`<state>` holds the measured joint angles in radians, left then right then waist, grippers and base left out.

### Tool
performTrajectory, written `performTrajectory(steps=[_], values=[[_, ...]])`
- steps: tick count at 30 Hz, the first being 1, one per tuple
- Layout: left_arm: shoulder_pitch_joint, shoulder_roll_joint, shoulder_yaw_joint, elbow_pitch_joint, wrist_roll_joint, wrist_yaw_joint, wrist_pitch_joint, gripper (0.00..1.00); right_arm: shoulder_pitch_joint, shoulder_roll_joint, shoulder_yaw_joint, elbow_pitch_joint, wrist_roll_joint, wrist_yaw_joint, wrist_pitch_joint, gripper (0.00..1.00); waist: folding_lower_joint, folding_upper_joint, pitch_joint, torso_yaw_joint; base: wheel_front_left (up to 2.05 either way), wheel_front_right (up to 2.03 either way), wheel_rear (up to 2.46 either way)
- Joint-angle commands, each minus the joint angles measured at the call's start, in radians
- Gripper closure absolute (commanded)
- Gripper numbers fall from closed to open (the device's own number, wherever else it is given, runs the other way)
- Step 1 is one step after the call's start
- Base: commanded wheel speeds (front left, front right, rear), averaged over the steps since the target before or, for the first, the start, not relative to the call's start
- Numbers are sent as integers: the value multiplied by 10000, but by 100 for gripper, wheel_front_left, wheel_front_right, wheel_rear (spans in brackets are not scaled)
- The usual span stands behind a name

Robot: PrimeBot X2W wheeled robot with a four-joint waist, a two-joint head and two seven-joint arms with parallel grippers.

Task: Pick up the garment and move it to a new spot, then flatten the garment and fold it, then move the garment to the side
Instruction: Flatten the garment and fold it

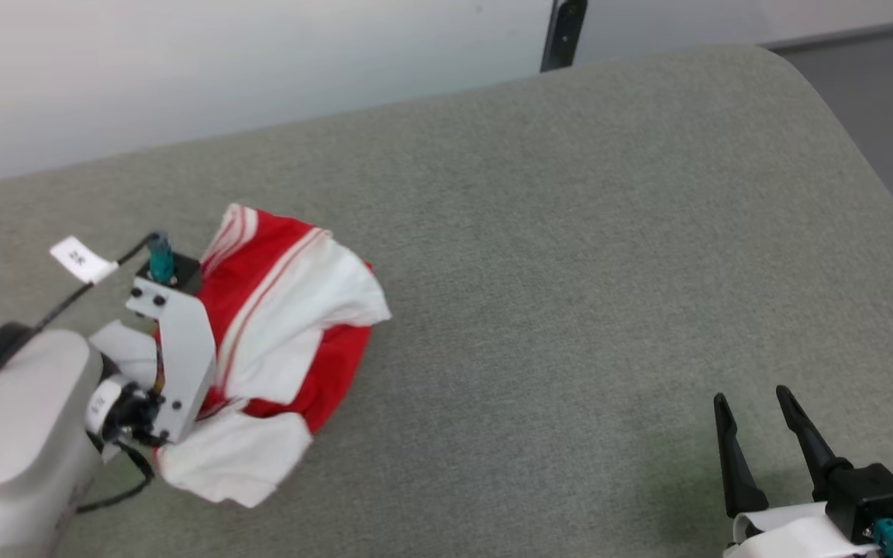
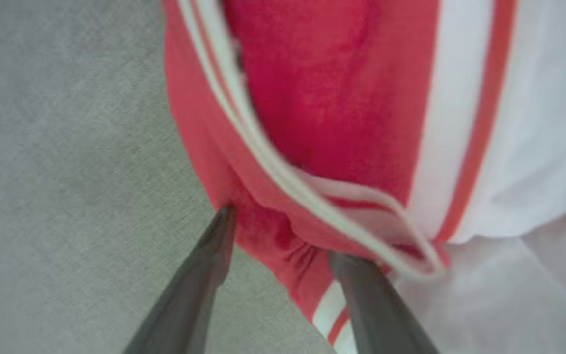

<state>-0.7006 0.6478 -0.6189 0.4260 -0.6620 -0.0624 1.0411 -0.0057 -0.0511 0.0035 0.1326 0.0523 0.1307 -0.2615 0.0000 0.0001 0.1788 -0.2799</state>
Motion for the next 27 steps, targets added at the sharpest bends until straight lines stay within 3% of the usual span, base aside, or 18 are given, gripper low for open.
performTrajectory(steps=[1, 6, 9, 16, 21, 27], values=[[-126, -22, 8, 0, 24, -32, -36, 0, 149, 17, -32, 27, 12, 1, -55, 0, 0, -1, -194, 191, 0, 0, 0], [-423, -23, -61, -86, 148, -43, 6, 0, 266, 17, -64, 89, 4, 1, -55, 0, 0, -1, -577, 602, 0, 0, 0], [-613, -58, -4, -239, 318, 197, -206, 0, 367, 19, -83, 96, 11, 1, -55, 0, 0, -1, -759, 853, 0, 0, 0], [-721, -571, 149, -868, 27, 362, -578, 0, 445, 17, -127, 64, 42, 1, -55, 0, 0, -1, -941, 1287, 0, 0, 0], [-929, -847, 76, -1309, -16, 479, -517, 0, 418, 14, -137, -38, 55, 1, -55, 0, 0, -1, -861, 1334, 0, 0, 0], [-1025, -988, 8, -1224, 47, 660, -465, 0, 492, 17, -301, -519, 19, 1, -54, 0, 0, -1, -691, 922, 0, 0, 0]])
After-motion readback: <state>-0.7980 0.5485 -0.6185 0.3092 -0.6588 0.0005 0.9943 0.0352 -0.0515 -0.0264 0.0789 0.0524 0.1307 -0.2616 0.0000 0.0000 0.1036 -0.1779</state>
